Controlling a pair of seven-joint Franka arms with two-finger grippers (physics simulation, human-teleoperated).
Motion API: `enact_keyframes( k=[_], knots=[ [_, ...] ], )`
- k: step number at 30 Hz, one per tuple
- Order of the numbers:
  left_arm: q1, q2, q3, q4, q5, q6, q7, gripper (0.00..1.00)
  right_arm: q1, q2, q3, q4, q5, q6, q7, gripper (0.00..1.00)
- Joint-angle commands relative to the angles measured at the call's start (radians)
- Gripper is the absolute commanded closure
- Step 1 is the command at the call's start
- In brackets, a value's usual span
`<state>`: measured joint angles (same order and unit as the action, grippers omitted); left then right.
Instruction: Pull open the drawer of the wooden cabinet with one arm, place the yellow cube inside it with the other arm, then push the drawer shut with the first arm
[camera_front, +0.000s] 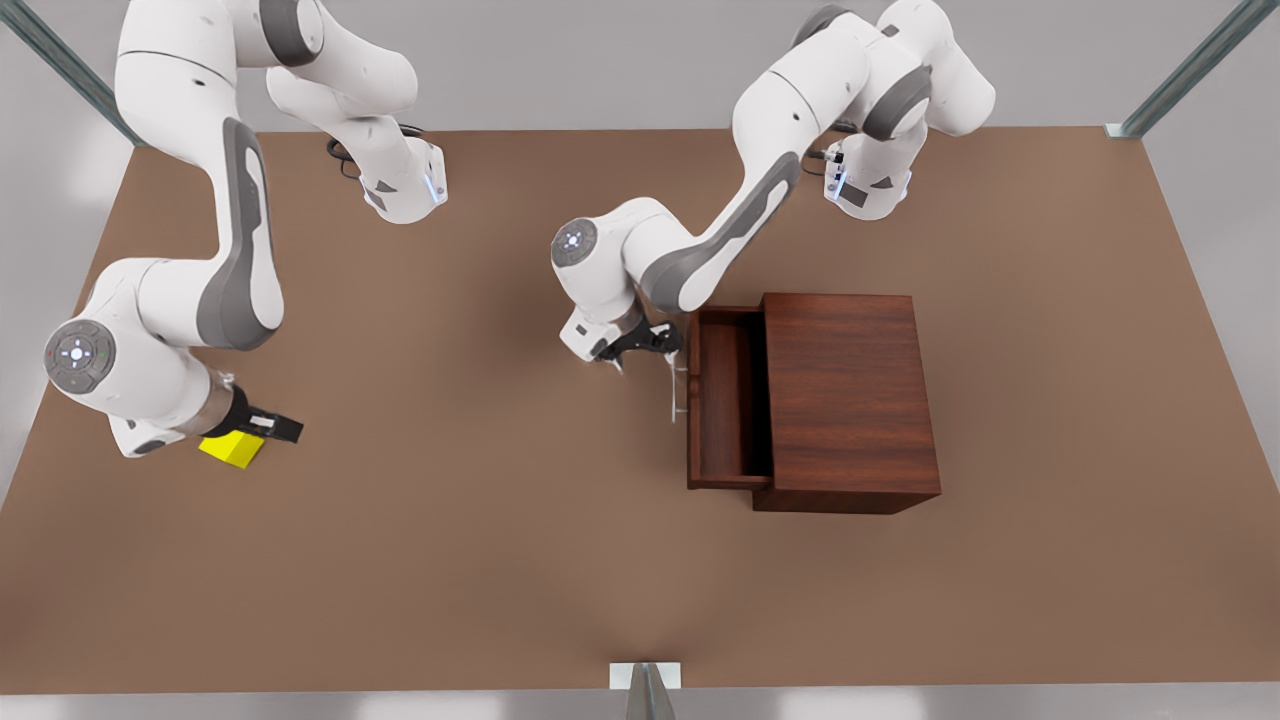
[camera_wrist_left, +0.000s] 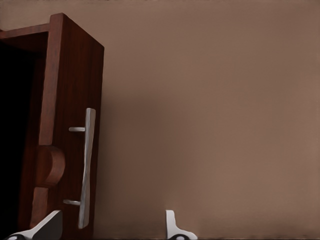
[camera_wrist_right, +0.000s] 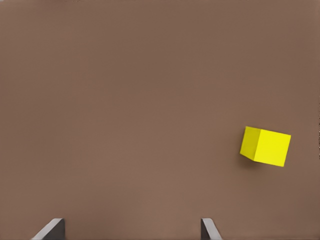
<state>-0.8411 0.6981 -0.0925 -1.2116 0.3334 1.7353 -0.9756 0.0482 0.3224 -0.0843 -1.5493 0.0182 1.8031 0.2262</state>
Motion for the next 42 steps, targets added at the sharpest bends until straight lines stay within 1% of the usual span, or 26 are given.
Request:
enact_keyframes(
  k=[1,3,4,5,6,7,8,9,10,11,12,13,15,16,18,22,25,30,32,35,39,42],
  knots=[
    [-0.007,-0.031,-0.001,0.009,-0.011,-0.154,-0.002,0.00,-0.018,0.017,-0.002,0.006,-0.001,0.007,0.344,0.00],
    [0.005,-0.100,0.005,0.010,-0.039,-0.264,0.055,0.00,-0.031,0.035,0.001,0.017,-0.003,0.007,0.343,0.00],
    [0.111,-0.209,0.005,0.009,-0.123,-0.345,0.164,0.00,-0.160,0.089,0.001,0.017,0.077,0.028,0.308,0.00],
    [0.212,-0.282,0.005,0.009,-0.166,-0.405,0.304,0.00,-0.169,0.108,0.008,0.015,0.097,0.077,0.230,0.00],
    [0.374,-0.336,0.008,0.007,-0.201,-0.488,0.599,0.00,-0.176,0.121,0.003,0.015,0.097,0.084,0.217,0.00],
    [0.536,-0.348,0.010,0.007,-0.218,-0.520,0.837,0.00,-0.177,0.141,0.003,0.015,0.094,0.085,0.213,0.00],
    [0.655,-0.351,0.008,0.007,-0.278,-0.522,0.931,0.00,-0.177,0.162,0.000,0.015,0.077,0.127,0.213,0.00],
    [0.708,-0.359,0.010,0.004,-0.313,-0.514,0.942,0.00,-0.192,0.179,-0.002,0.015,0.065,0.142,0.211,0.00],
    [0.718,-0.394,0.014,-0.026,-0.362,-0.462,0.939,0.00,-0.192,0.191,-0.002,0.014,0.062,0.153,0.211,0.00],
    [0.721,-0.480,0.039,-0.175,-0.392,-0.350,0.939,0.00,-0.195,0.211,-0.002,0.014,0.059,0.160,0.206,0.00],
    [0.721,-0.506,0.048,-0.247,-0.373,-0.252,0.934,0.00,-0.208,0.218,0.000,0.005,0.059,0.199,0.148,0.00],
    [0.714,-0.456,0.048,-0.171,-0.359,-0.253,0.934,0.00,-0.222,0.218,0.001,0.002,0.057,0.211,0.140,0.00],
    [0.721,-0.416,0.048,-0.174,-0.358,-0.253,0.940,0.00,-0.248,0.188,0.014,-0.063,0.003,0.205,0.115,0.00],
    [0.724,-0.411,0.050,-0.169,-0.352,-0.246,0.942,0.00,-0.294,0.178,0.049,-0.084,-0.044,0.217,0.065,0.00],
    [0.723,-0.384,0.050,-0.164,-0.335,-0.226,0.942,0.00,-0.436,0.176,0.184,-0.118,-0.126,0.246,0.055,0.00],
    [0.735,-0.374,0.051,-0.158,-0.333,-0.221,0.936,0.00,-0.481,0.185,0.189,-0.190,-0.133,0.346,0.033,0.00],
    [0.737,-0.359,0.051,-0.157,-0.326,-0.174,0.942,0.00,-0.496,0.204,0.189,-0.219,-0.133,0.374,0.033,0.00],
    [0.761,-0.358,0.051,-0.158,-0.335,-0.174,0.936,0.00,-0.507,0.218,0.189,-0.278,-0.132,0.453,0.033,0.00],
    [0.787,-0.358,0.051,-0.163,-0.336,-0.177,0.943,0.00,-0.516,0.244,0.189,-0.270,-0.133,0.456,0.033,0.00],
    [0.786,-0.356,0.050,-0.167,-0.336,-0.181,0.942,0.00,-0.530,0.250,0.189,-0.267,-0.135,0.456,0.032,0.00],
    [0.784,-0.356,0.050,-0.172,-0.336,-0.181,0.940,0.00,-0.565,0.254,0.219,-0.267,-0.139,0.456,0.030,0.00],
    [0.783,-0.356,0.050,-0.172,-0.336,-0.181,0.934,0.00,-0.564,0.260,0.224,-0.267,-0.139,0.458,0.030,0.00]
  ],
)
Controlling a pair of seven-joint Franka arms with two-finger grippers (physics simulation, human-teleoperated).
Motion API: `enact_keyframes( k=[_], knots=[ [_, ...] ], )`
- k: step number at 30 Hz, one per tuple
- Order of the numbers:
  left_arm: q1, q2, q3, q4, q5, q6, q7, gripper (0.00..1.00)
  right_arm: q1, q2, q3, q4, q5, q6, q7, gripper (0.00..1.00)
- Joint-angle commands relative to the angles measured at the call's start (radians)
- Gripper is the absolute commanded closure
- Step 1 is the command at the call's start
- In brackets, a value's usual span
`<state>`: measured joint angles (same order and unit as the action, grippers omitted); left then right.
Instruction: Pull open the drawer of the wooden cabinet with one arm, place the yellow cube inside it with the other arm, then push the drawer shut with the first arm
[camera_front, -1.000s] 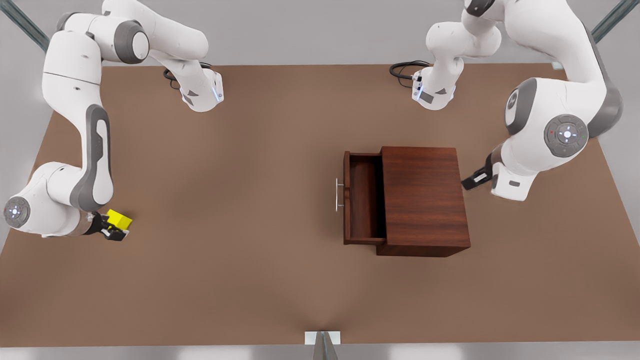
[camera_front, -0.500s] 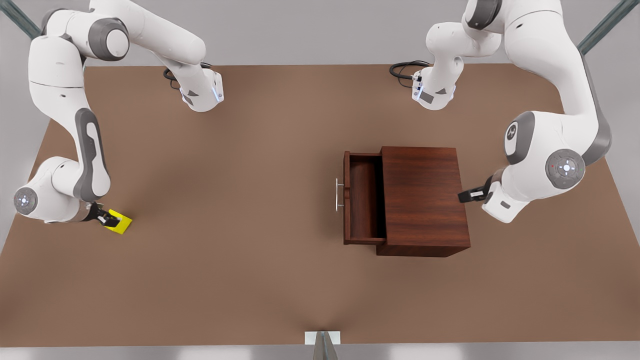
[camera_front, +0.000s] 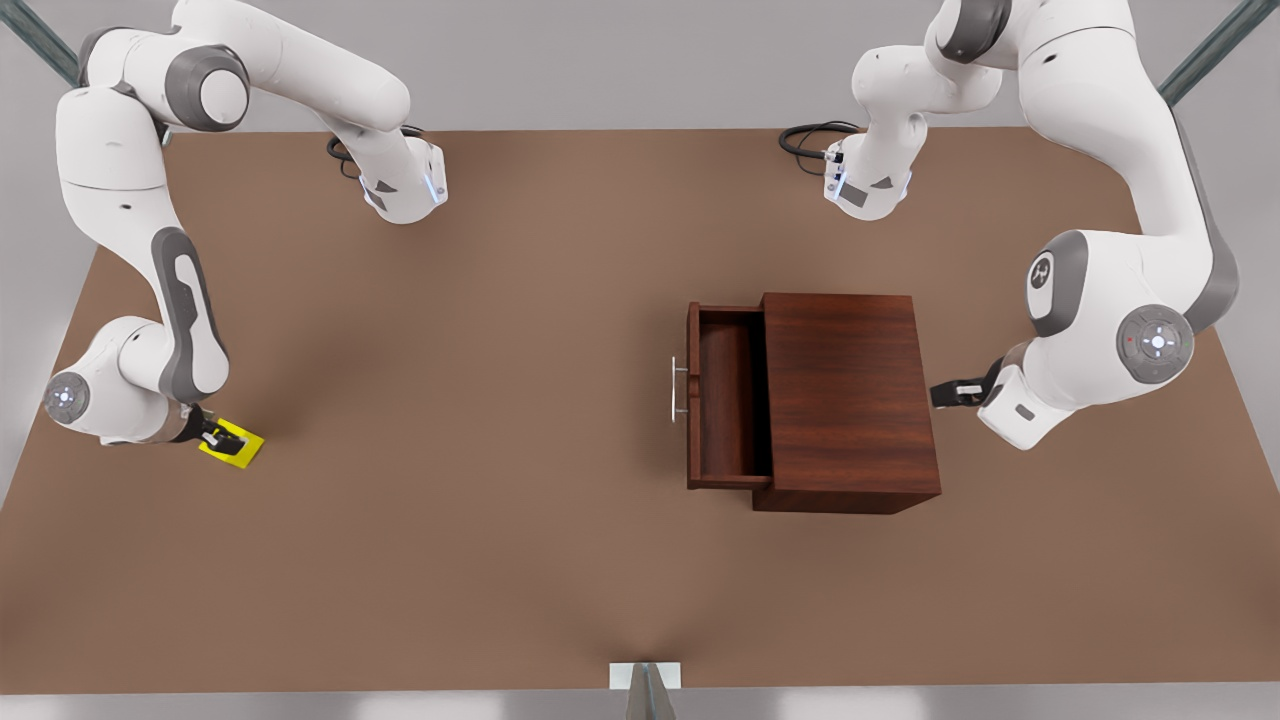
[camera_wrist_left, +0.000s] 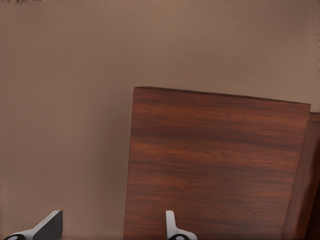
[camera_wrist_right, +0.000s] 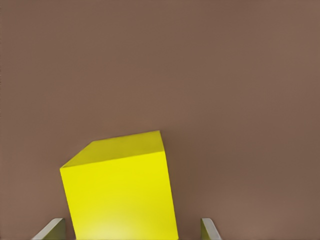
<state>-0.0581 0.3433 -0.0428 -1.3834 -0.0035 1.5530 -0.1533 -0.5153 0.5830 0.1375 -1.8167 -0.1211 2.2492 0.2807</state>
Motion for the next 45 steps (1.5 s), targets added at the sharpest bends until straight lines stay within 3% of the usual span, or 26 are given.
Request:
enact_keyframes(
  k=[1,25,32,42,45],
  knots=[
    [0.000,-0.001,0.000,0.001,0.000,0.001,0.113,0.00,0.000,0.000,0.004,0.000,0.001,0.015,-0.023,0.00],
    [-0.006,-0.003,-0.002,-0.006,0.002,-0.007,0.097,0.00,-0.009,0.086,0.005,0.039,-0.012,0.055,-0.012,0.00],
    [-0.008,-0.006,-0.005,-0.014,0.002,-0.008,0.083,0.00,-0.009,0.089,0.013,0.039,-0.005,0.069,-0.002,0.28],
    [-0.014,-0.010,-0.006,-0.025,0.004,-0.010,0.074,0.00,-0.006,0.001,0.059,0.042,0.017,-0.019,0.029,0.34],
    [-0.014,-0.012,-0.006,-0.028,0.004,-0.014,0.074,0.00,0.009,-0.011,0.134,0.122,0.018,-0.138,0.150,0.34]
  ],
)
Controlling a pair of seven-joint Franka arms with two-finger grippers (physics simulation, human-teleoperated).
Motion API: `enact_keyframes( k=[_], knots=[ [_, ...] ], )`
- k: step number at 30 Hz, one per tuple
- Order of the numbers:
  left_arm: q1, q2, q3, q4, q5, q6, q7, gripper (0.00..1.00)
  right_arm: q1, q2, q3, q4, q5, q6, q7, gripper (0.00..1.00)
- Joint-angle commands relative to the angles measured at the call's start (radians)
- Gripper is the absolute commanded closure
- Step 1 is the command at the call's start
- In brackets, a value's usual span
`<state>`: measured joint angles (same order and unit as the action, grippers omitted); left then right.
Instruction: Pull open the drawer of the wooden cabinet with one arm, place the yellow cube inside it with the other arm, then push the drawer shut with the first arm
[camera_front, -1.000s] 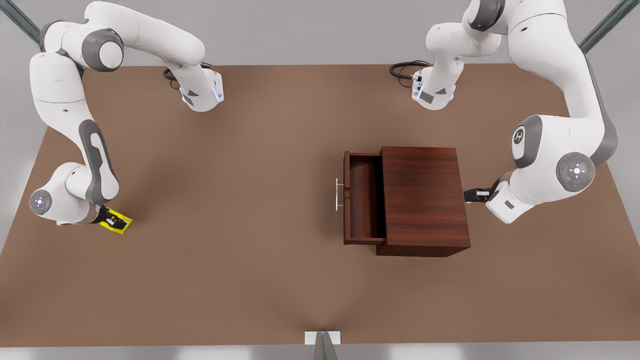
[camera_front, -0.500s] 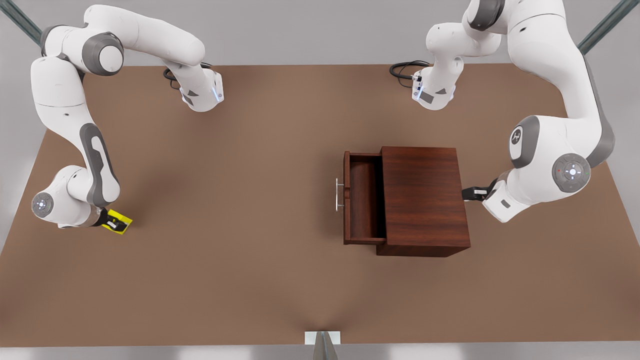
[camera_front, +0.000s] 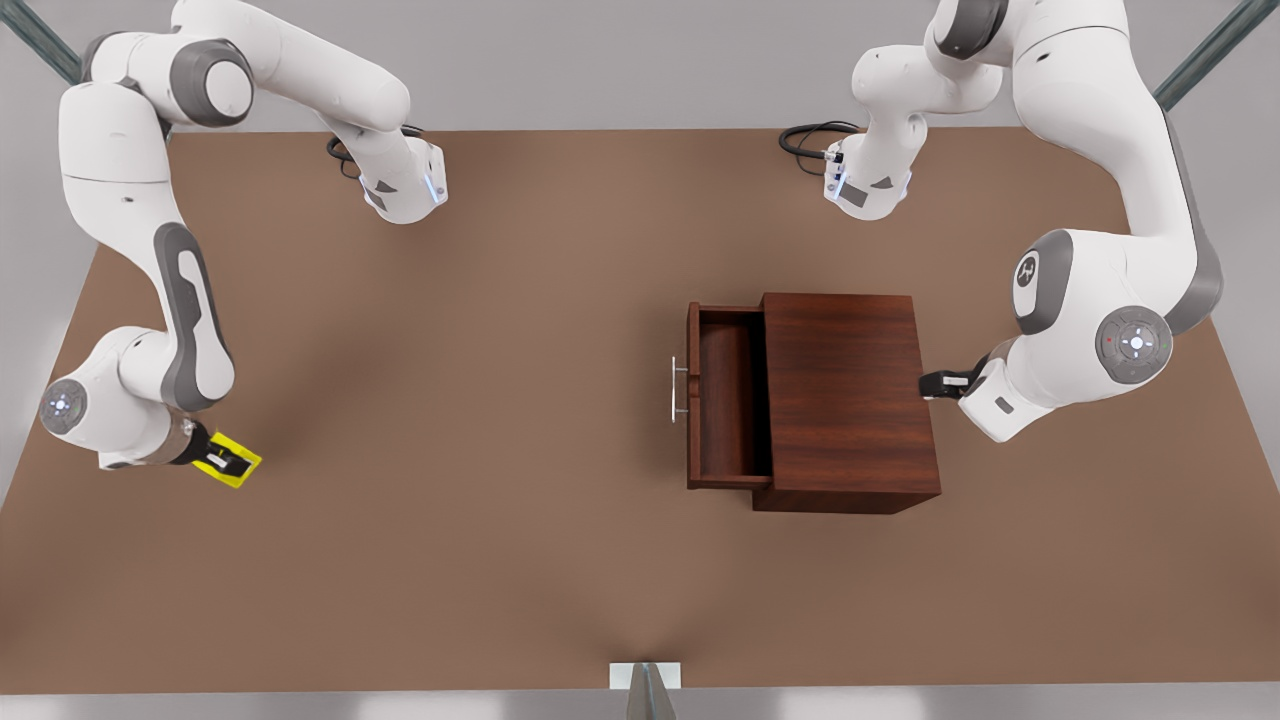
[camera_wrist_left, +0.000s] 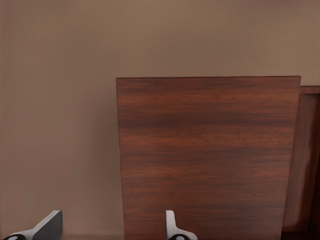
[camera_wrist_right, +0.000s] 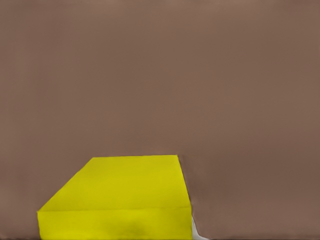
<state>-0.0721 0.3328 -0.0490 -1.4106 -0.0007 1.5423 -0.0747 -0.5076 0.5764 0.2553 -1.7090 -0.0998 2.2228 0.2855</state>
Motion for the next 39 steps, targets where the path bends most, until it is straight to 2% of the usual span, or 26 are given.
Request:
enact_keyframes(
  k=[1,4,6,9,19,23,28,35,39],
  knots=[
    [0.000,-0.001,0.000,-0.001,0.001,-0.004,-0.005,0.00,0.026,-0.004,0.016,0.045,-0.003,-0.143,0.196,0.34],
    [0.000,-0.003,0.000,-0.001,0.001,-0.005,-0.005,0.00,0.112,-0.004,0.021,0.137,0.000,-0.233,0.334,0.35],
    [0.000,-0.003,0.000,-0.002,0.001,-0.005,-0.007,0.00,0.126,-0.004,0.064,0.195,-0.001,-0.293,0.423,0.35],
    [-0.003,-0.003,0.000,-0.002,0.001,-0.005,-0.014,0.00,0.228,-0.001,0.064,0.298,0.040,-0.365,0.547,0.35],
    [-0.003,-0.004,-0.002,-0.004,0.001,-0.007,-0.022,0.00,0.468,0.003,0.097,0.402,0.066,-0.457,1.021,0.34],
    [-0.008,-0.004,-0.003,-0.004,0.001,-0.008,-0.028,0.00,0.569,0.011,0.099,0.430,0.066,-0.457,1.153,0.34],
    [-0.011,-0.005,-0.002,-0.004,0.002,-0.010,-0.036,0.00,0.770,0.057,0.097,0.503,0.068,-0.442,1.339,0.34],
    [-0.015,-0.008,-0.002,-0.010,0.005,-0.010,-0.037,0.00,0.939,0.128,0.097,0.595,0.066,-0.404,1.538,0.34],
    [-0.015,-0.008,-0.002,-0.011,0.005,-0.010,-0.039,0.00,1.015,0.151,0.104,0.628,0.068,-0.284,1.653,0.33]
  ],
)
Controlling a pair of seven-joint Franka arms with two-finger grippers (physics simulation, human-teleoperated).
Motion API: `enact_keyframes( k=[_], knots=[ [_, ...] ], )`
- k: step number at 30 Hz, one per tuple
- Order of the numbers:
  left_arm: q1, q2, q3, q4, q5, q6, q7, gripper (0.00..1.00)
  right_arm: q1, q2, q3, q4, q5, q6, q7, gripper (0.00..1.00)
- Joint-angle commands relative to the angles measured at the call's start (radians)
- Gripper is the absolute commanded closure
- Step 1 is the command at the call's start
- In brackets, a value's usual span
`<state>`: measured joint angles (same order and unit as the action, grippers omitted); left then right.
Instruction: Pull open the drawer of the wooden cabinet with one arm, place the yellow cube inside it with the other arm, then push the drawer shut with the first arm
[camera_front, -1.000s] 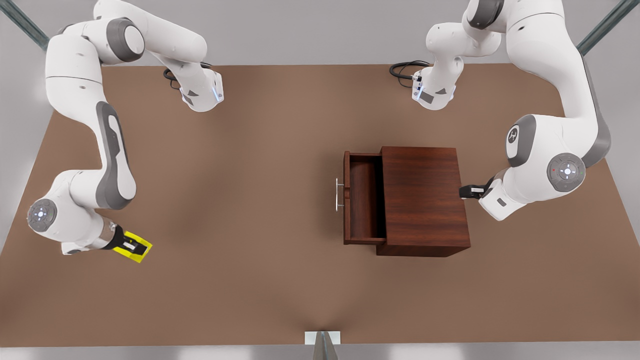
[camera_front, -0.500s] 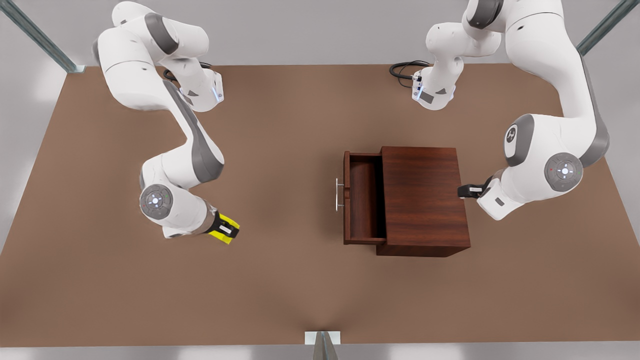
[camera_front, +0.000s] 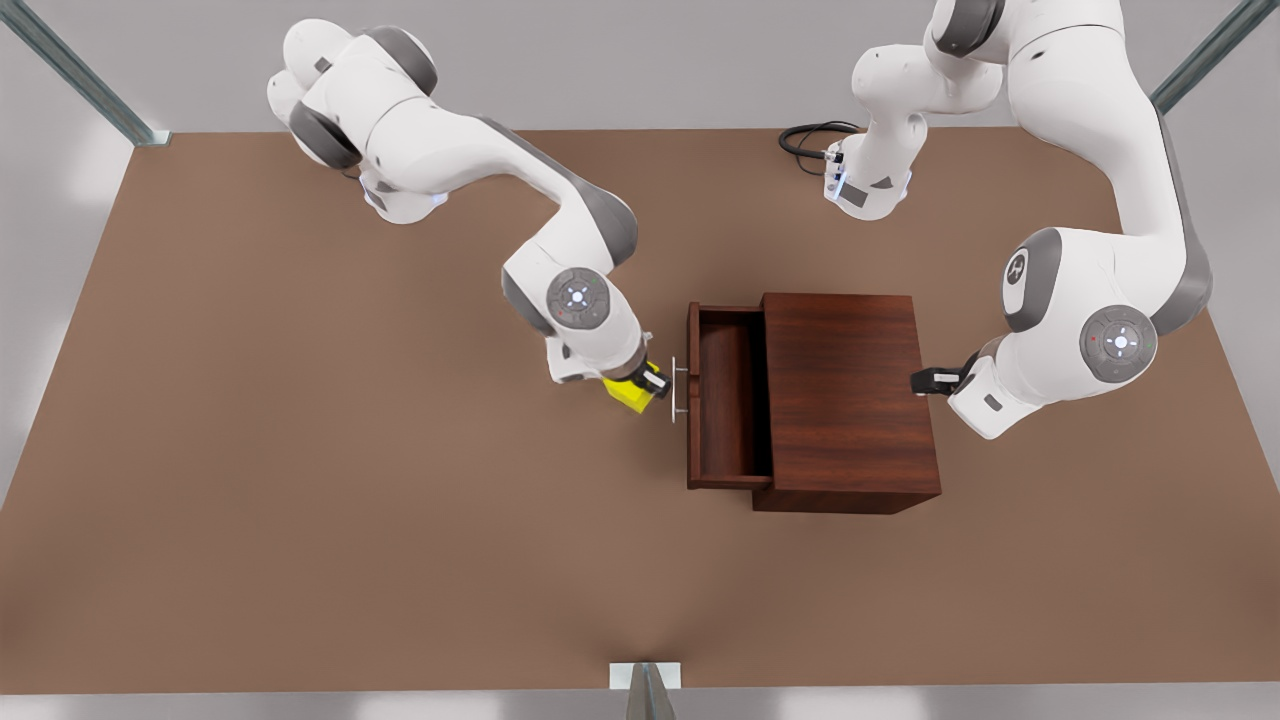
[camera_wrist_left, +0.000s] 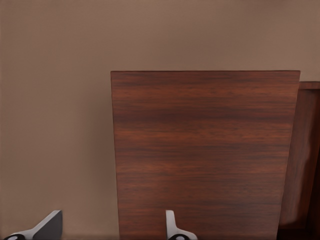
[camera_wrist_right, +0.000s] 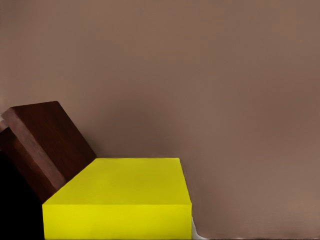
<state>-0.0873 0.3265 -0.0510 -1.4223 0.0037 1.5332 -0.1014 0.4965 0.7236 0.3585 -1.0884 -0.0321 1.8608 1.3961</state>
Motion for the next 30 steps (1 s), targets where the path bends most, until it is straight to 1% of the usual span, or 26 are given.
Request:
enact_keyframes(
  k=[1,5,7,10,16,18,19,20,21,22,23,28,29,30],
  knots=[
    [0.000,-0.001,0.000,0.000,0.001,-0.001,-0.012,0.00,0.020,0.013,0.004,0.008,-0.002,0.100,0.554,0.33],
    [-0.003,-0.001,0.000,-0.001,0.001,-0.001,-0.024,0.00,0.069,0.039,0.005,0.025,0.000,0.219,0.584,0.33],
    [-0.003,-0.003,-0.001,-0.001,0.001,-0.001,-0.024,0.00,0.096,0.079,0.005,0.047,-0.002,0.268,0.589,0.33],
    [-0.006,-0.006,0.000,-0.009,0.004,-0.001,-0.024,0.00,0.137,0.138,0.000,0.111,-0.002,0.270,0.590,0.32],
    [-0.008,-0.006,-0.001,-0.007,0.004,-0.001,-0.031,0.00,0.180,0.186,-0.013,0.142,-0.002,0.291,0.590,0.32],
    [-0.097,0.005,-0.001,0.000,0.076,0.010,-0.058,0.00,0.192,0.189,-0.015,0.142,-0.002,0.291,0.590,0.32],
    [-0.097,0.002,0.000,0.005,0.073,0.016,-0.058,0.00,0.192,0.191,-0.015,0.142,-0.002,0.291,0.589,0.31],
    [-0.100,-0.003,-0.001,0.022,0.073,0.010,-0.060,0.00,0.194,0.191,-0.015,0.142,-0.002,0.291,0.589,0.28],
    [-0.135,-0.014,-0.003,0.028,0.070,-0.004,-0.061,0.00,0.192,0.191,-0.015,0.142,-0.002,0.291,0.583,0.08],
    [-0.173,-0.030,-0.003,0.028,0.065,-0.007,-0.099,0.00,0.192,0.191,-0.015,0.142,-0.002,0.291,0.581,0.00],
    [-0.213,-0.032,-0.003,0.040,0.068,-0.010,-0.150,0.00,0.192,0.191,-0.015,0.142,-0.002,0.290,0.580,0.00],
    [-0.244,-0.040,-0.003,0.028,0.065,-0.033,-0.215,0.00,0.172,0.172,-0.012,0.140,-0.003,0.267,0.578,0.00],
    [-0.270,-0.037,-0.004,0.026,0.062,-0.030,-0.259,0.00,0.134,0.143,-0.007,0.140,-0.009,0.203,0.563,0.00],
    [-0.308,-0.027,-0.004,0.029,0.052,-0.019,-0.348,0.00,0.068,0.097,-0.007,0.140,-0.011,0.086,0.468,0.00]
  ],
)
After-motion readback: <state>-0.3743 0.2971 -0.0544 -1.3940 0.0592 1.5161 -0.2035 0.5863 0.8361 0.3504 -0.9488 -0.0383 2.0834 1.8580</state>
